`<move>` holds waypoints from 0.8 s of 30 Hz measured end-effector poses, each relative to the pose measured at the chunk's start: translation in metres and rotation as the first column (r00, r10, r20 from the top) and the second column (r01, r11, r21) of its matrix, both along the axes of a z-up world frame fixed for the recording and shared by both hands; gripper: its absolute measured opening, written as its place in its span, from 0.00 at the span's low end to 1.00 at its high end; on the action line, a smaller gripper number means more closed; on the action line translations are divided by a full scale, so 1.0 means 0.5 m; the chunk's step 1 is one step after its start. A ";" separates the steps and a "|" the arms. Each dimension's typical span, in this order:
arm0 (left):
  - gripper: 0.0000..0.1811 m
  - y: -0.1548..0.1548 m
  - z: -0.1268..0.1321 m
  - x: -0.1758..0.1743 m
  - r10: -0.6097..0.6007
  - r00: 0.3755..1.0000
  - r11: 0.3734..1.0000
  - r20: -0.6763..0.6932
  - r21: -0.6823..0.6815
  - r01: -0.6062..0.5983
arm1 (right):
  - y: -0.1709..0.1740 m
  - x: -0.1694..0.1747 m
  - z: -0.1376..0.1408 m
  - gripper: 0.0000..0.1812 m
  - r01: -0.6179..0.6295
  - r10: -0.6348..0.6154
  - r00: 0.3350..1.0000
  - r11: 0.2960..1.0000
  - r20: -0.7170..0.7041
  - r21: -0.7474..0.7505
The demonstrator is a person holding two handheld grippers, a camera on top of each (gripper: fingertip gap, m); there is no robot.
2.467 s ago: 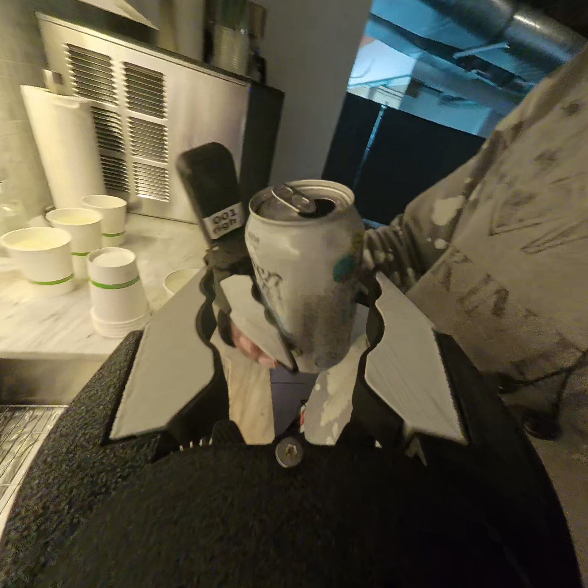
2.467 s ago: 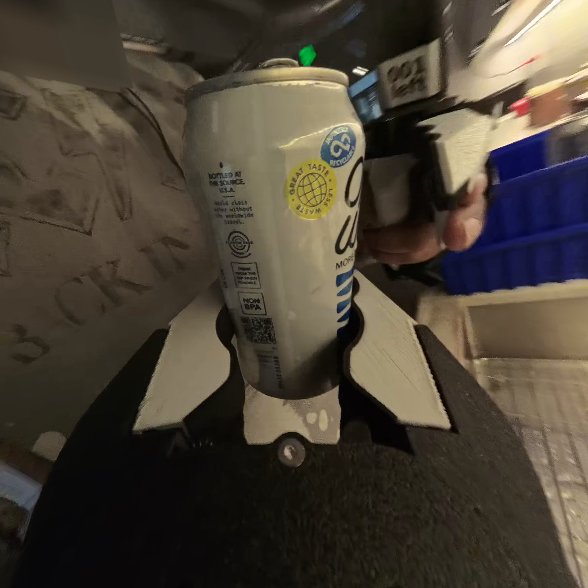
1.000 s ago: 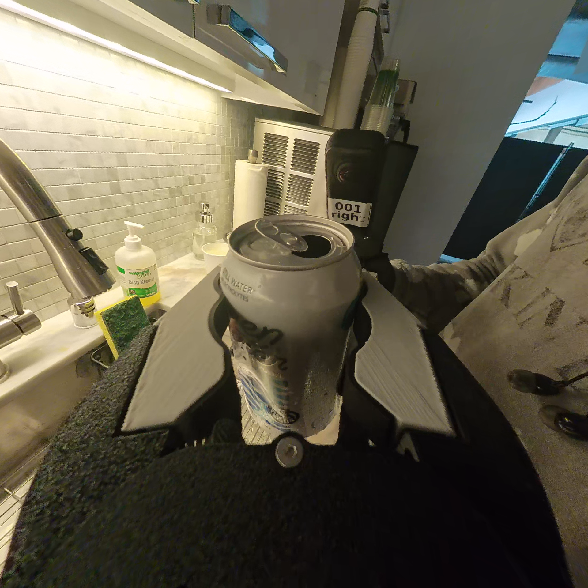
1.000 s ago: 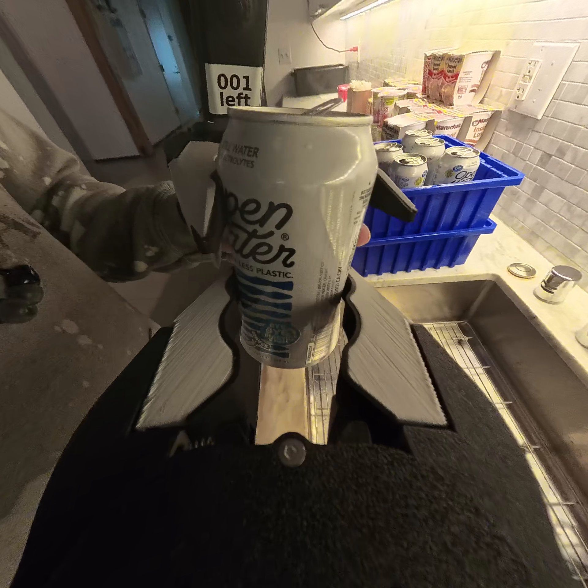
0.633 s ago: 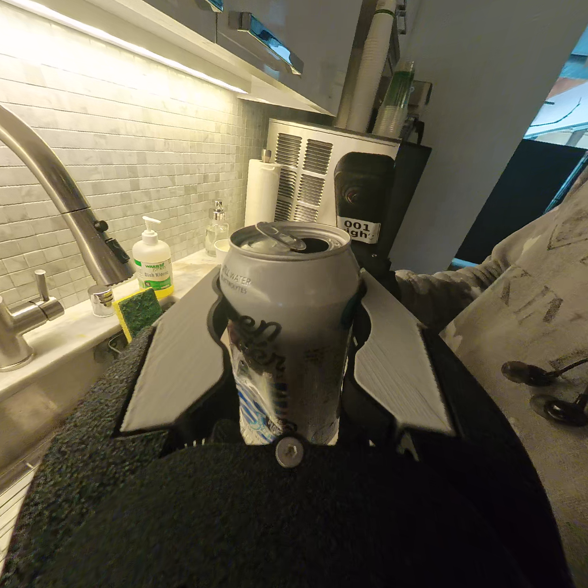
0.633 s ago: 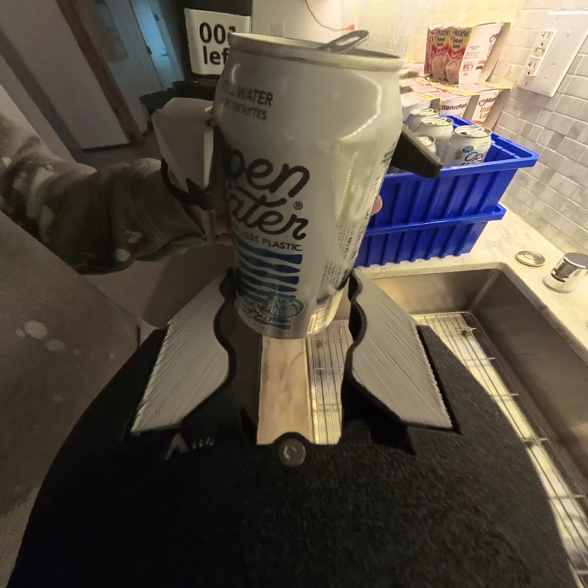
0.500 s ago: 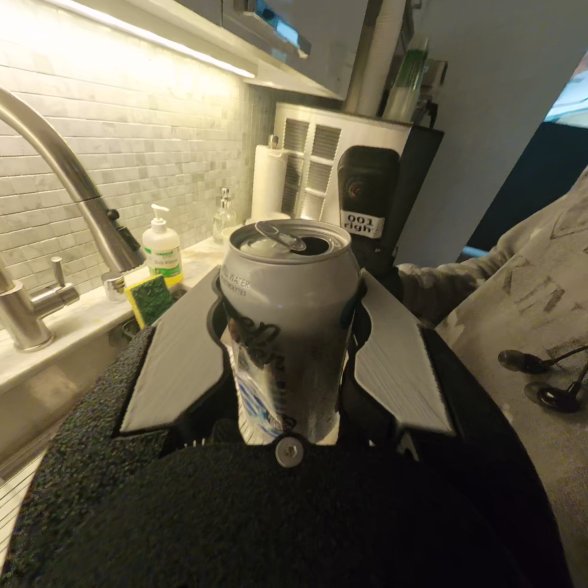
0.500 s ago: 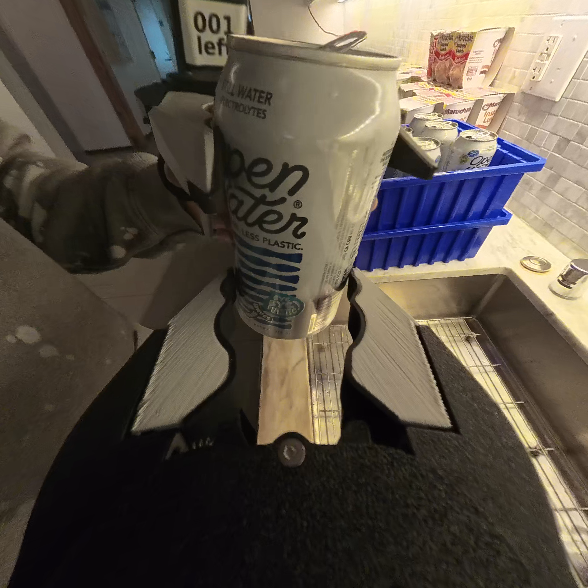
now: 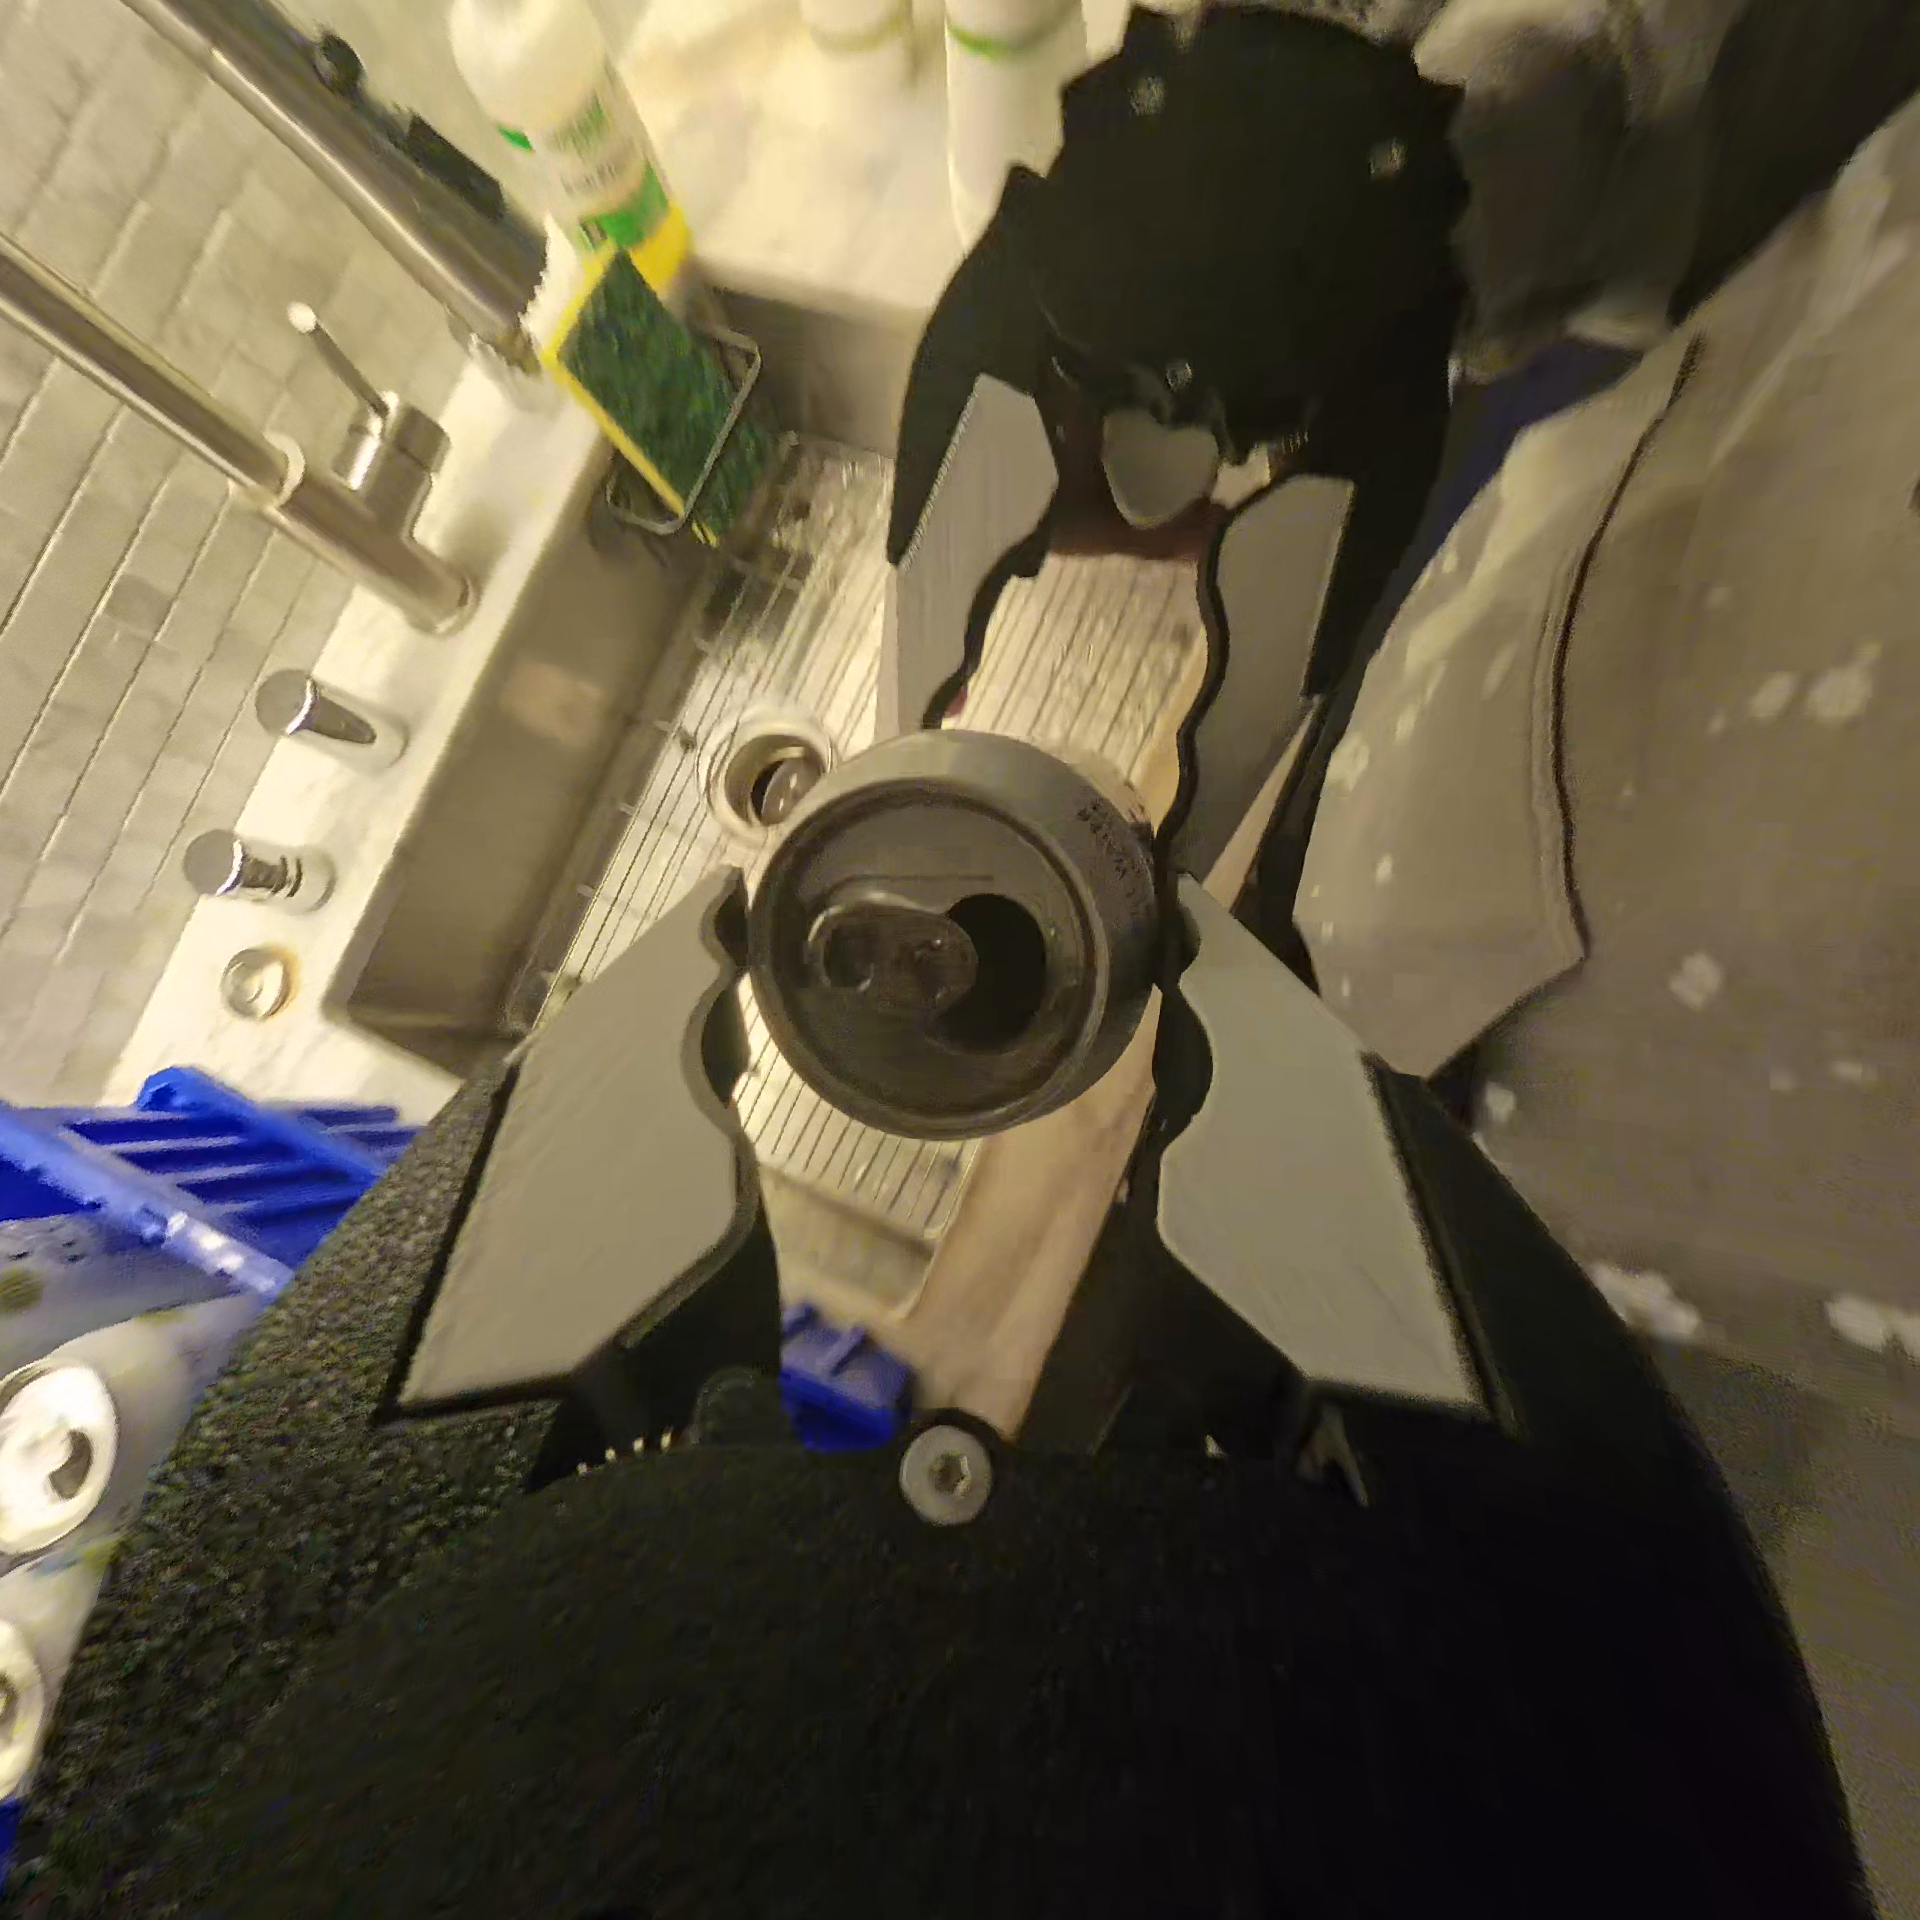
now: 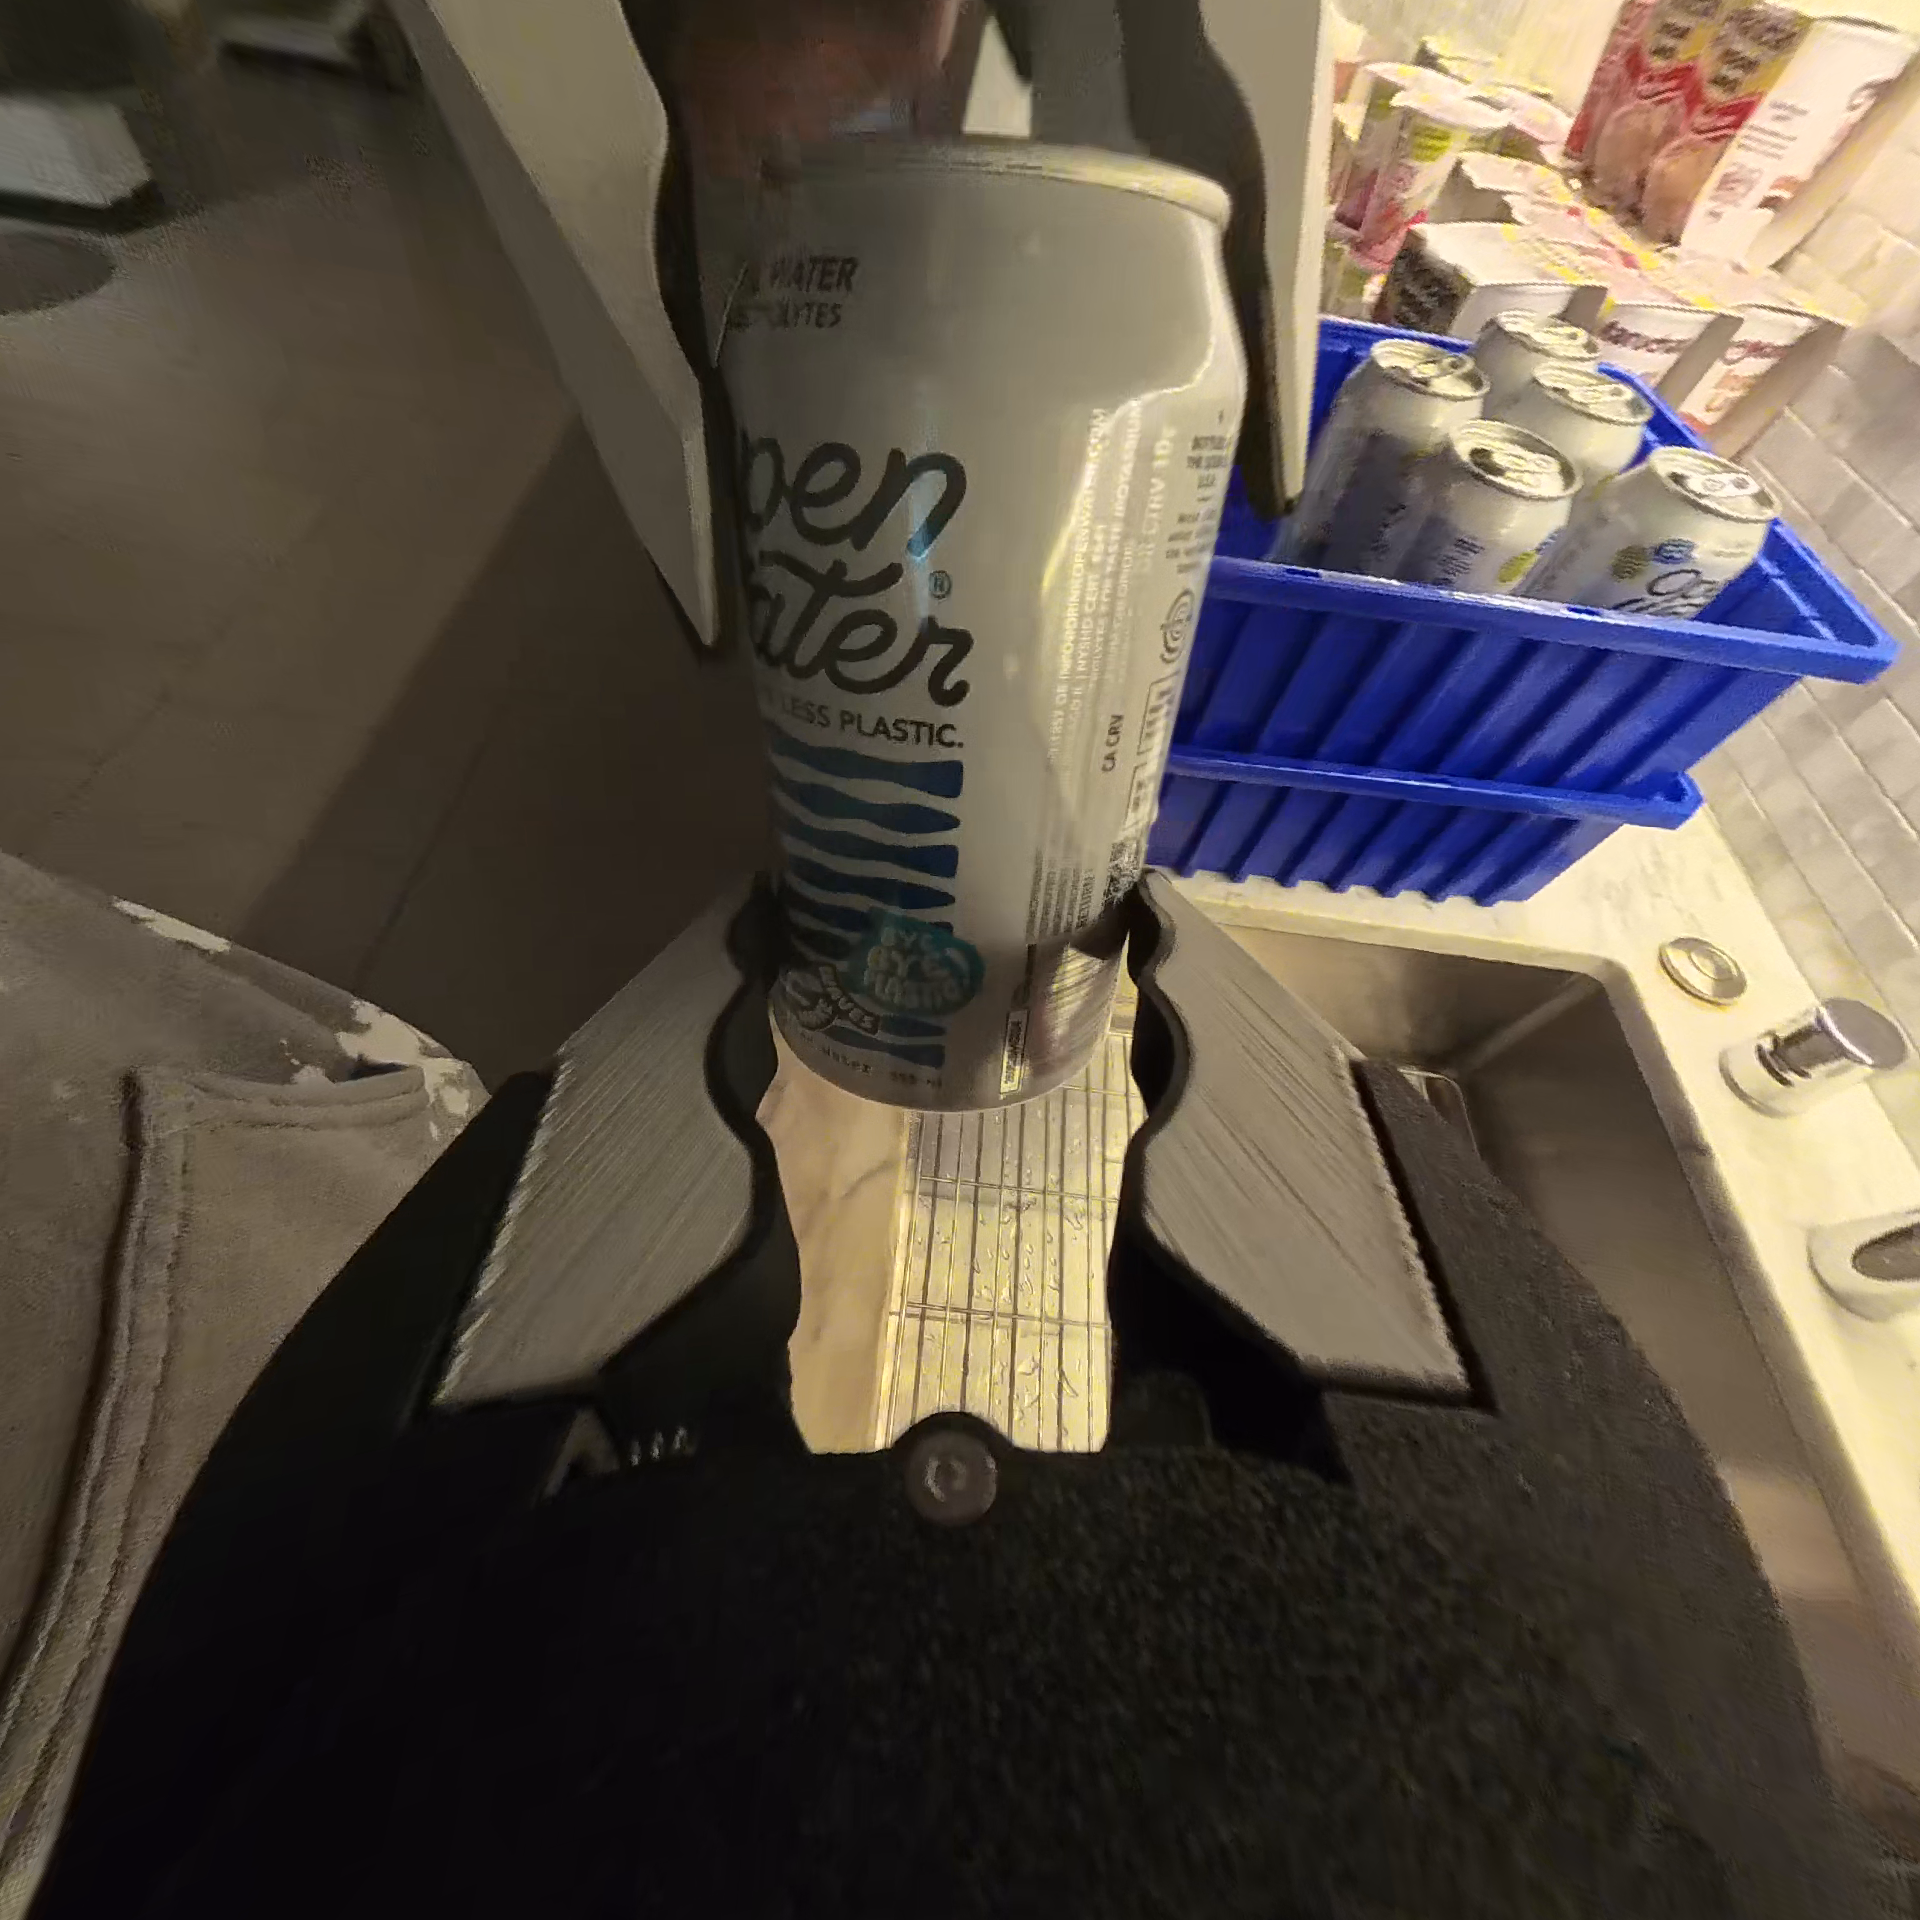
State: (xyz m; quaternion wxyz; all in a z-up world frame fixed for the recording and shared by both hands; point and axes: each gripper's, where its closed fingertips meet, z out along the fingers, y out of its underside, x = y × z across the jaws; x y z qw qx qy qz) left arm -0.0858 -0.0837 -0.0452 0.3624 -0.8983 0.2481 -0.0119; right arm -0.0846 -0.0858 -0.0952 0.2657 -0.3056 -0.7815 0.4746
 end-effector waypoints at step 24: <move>0.41 -0.227 0.117 -0.515 0.018 0.901 0.937 -0.434 -0.307 -0.167 | 0.194 0.035 0.020 0.38 0.358 -0.356 0.933 0.915 0.044 -0.187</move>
